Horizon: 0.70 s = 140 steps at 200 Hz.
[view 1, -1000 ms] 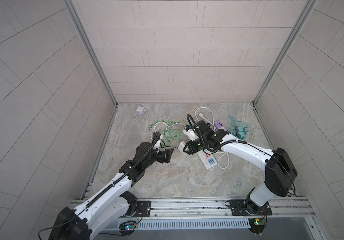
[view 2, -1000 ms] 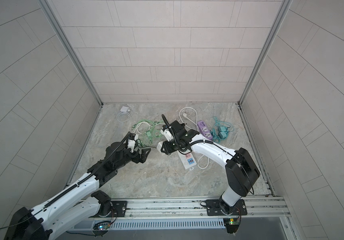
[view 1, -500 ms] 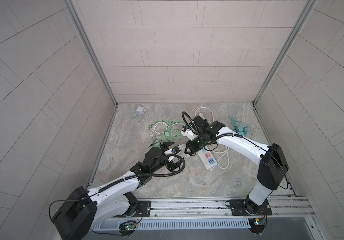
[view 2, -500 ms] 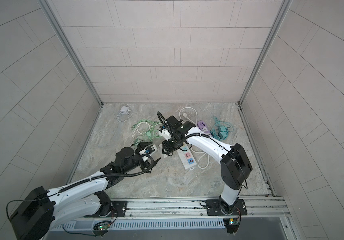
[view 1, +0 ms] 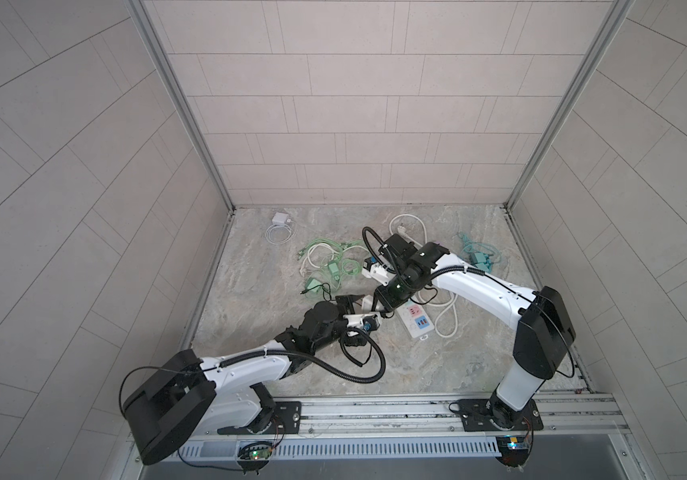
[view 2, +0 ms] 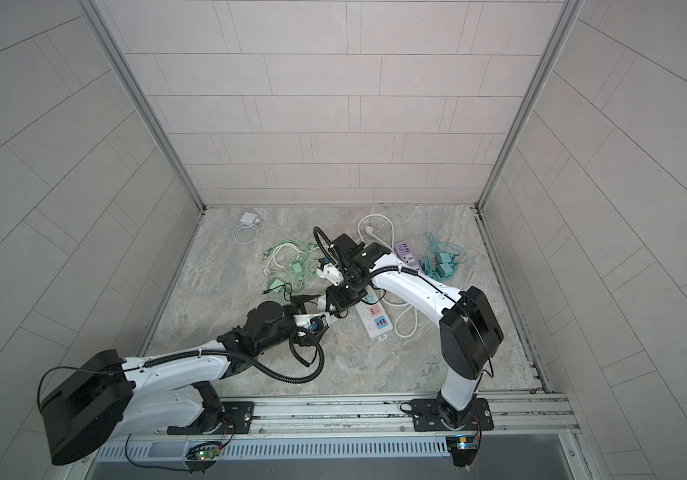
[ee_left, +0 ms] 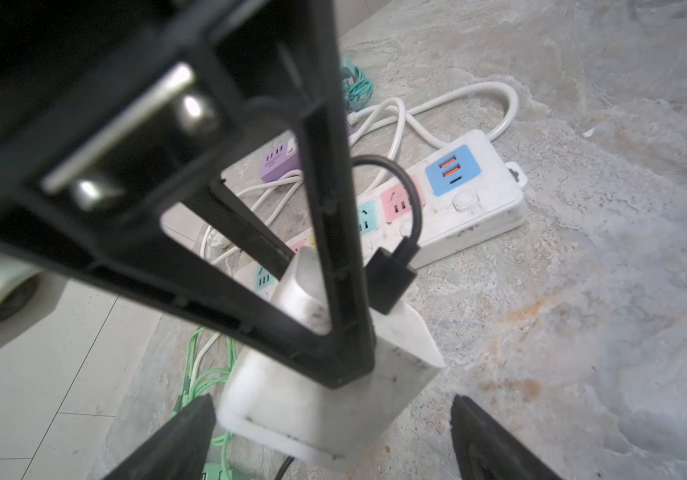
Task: Insert the plug
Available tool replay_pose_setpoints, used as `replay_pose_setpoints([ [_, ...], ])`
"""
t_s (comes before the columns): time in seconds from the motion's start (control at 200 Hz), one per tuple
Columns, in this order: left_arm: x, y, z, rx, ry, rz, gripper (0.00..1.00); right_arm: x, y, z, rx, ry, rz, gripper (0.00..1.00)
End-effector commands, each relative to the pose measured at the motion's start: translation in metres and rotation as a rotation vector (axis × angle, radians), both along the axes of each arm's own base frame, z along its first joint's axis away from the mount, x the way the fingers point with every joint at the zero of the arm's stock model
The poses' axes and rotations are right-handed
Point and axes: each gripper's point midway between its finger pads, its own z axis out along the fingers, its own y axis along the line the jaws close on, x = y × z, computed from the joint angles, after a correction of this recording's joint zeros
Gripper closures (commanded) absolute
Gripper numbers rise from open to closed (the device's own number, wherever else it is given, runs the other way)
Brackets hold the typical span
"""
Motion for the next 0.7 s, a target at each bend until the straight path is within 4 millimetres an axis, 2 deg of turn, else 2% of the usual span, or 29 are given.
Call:
replay_pose_setpoints([
  [0.0, 0.004, -0.009, 0.012, -0.003, -0.060, -0.023, 0.10, -0.009, -0.003, 0.010, 0.027, -0.001, 0.031, 0.71],
  [0.35, 0.007, -0.016, 0.009, 0.018, -0.087, -0.023, 0.15, -0.013, 0.003, 0.010, 0.056, 0.011, 0.036, 0.71],
  [0.515, 0.013, -0.018, 0.006, 0.028, -0.092, -0.001, 0.26, -0.015, 0.003, 0.012, 0.060, 0.006, 0.039, 0.71],
  [0.696, 0.018, -0.018, 0.015, -0.020, -0.115, 0.026, 0.44, -0.016, 0.003, 0.010, 0.057, 0.007, 0.035, 0.71],
])
